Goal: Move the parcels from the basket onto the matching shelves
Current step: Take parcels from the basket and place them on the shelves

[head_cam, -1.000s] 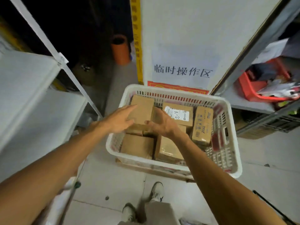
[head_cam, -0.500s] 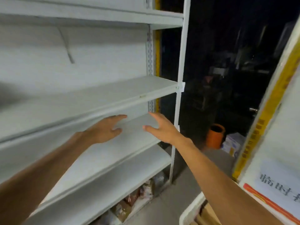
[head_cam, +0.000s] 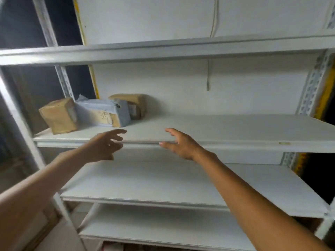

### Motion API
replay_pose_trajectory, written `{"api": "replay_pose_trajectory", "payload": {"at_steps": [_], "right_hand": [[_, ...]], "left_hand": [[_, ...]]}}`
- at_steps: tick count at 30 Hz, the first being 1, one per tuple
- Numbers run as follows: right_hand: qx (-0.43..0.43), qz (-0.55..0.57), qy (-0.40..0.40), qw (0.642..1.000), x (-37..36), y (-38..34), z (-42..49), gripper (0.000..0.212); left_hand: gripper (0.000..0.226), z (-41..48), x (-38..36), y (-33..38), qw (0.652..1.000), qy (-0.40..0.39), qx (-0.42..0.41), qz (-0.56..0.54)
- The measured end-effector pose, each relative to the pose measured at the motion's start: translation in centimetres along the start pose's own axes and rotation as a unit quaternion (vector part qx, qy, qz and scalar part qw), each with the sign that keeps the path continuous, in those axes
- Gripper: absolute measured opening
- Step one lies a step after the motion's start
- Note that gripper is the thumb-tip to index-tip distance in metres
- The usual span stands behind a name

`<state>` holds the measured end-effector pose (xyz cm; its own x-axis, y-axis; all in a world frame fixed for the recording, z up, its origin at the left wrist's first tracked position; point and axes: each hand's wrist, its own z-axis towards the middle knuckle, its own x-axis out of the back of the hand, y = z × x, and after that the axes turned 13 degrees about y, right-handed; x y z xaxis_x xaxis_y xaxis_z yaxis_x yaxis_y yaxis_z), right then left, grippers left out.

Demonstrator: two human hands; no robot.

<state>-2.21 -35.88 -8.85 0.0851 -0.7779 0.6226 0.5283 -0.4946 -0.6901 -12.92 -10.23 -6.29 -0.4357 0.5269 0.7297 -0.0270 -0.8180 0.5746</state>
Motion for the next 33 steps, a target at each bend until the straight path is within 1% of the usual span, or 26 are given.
{"api": "replay_pose_trajectory", "payload": {"at_steps": [5, 7, 12, 17, 21, 23, 28, 33], "right_hand": [[0.030, 0.014, -0.039, 0.999, -5.6, -4.6, 3.0, 0.068], [0.042, 0.009, -0.041, 0.998, -7.0, -5.9, 4.3, 0.068], [0.051, 0.000, -0.033, 0.998, -9.5, -8.3, 7.7, 0.069], [0.042, 0.013, -0.019, 0.999, -12.4, -9.4, 10.6, 0.068], [0.048, 0.020, -0.030, 0.998, -15.5, -10.5, 13.5, 0.066], [0.058, 0.036, -0.035, 0.997, -17.2, -11.3, 15.5, 0.063], [0.100, 0.076, -0.033, 0.992, -22.7, -12.7, 20.5, 0.055], [0.128, 0.123, -0.067, 0.982, -27.7, -15.4, 26.2, 0.052]], "left_hand": [[0.041, -0.9, 6.3, -4.4, 0.995, 0.034, 0.023, 0.094], [0.040, -0.7, 7.9, -5.5, 0.993, 0.050, 0.027, 0.101], [0.042, 1.0, 10.4, -8.4, 0.990, 0.068, -0.007, 0.123], [0.045, 3.9, 11.8, -11.7, 0.990, 0.050, -0.038, 0.126], [0.042, 6.3, 12.8, -15.3, 0.989, 0.056, -0.046, 0.125], [0.044, 7.7, 13.3, -17.7, 0.989, 0.066, -0.031, 0.130], [0.058, 10.1, 14.4, -22.7, 0.982, 0.110, 0.033, 0.147], [0.055, 12.4, 17.0, -25.7, 0.971, 0.150, 0.075, 0.173]]}}
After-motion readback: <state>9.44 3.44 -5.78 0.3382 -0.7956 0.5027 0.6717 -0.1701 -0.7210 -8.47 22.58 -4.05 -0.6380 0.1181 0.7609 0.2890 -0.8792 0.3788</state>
